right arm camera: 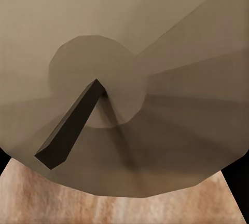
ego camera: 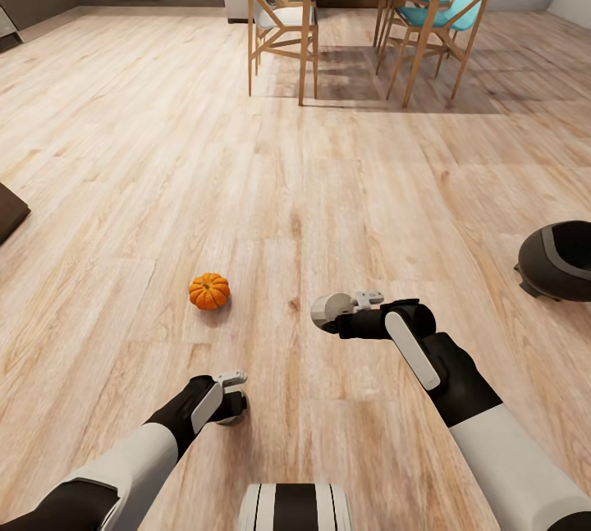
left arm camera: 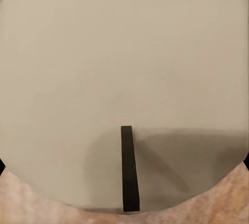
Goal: Place each of the two pumpkins and all three candles from the living room inside a cabinet in the living room (use any cabinet), then make sure every cabinet is closed, and position the cauldron so it is next to a table in the living room.
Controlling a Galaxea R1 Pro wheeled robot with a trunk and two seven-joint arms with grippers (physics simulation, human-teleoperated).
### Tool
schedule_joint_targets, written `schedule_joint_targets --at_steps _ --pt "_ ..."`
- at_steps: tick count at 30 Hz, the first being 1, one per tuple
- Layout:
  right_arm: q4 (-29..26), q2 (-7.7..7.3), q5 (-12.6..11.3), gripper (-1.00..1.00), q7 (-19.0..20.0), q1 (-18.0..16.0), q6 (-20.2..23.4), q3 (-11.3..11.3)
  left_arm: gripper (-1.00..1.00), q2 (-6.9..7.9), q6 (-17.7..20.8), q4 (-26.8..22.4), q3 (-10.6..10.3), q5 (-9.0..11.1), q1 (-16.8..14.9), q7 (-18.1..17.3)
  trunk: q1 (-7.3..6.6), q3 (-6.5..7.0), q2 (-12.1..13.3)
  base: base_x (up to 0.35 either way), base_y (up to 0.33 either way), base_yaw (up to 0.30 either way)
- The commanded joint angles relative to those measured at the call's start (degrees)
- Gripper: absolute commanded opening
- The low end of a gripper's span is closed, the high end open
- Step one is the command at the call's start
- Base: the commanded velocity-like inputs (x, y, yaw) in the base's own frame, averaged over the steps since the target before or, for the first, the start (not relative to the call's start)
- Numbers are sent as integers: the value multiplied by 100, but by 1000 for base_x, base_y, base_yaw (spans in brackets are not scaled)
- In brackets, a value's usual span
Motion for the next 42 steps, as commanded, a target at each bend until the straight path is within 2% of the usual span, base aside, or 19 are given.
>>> schedule_joint_targets --at_steps 1,16,42 --pt "-5 -5 -51 -100 -50 -4 13 13 -100 4 28 -10 -42 58 -2 35 -1 -4 -2 0 0 0" --pt "-5 0 -44 -100 -50 -4 13 13 -100 4 26 -11 -42 58 -2 32 -1 -4 -2 0 0 0" --pt "303 0 -34 -100 -41 -4 13 -1 -100 -37 74 -89 -54 65 -1 -7 -68 572 33 0 0 0"
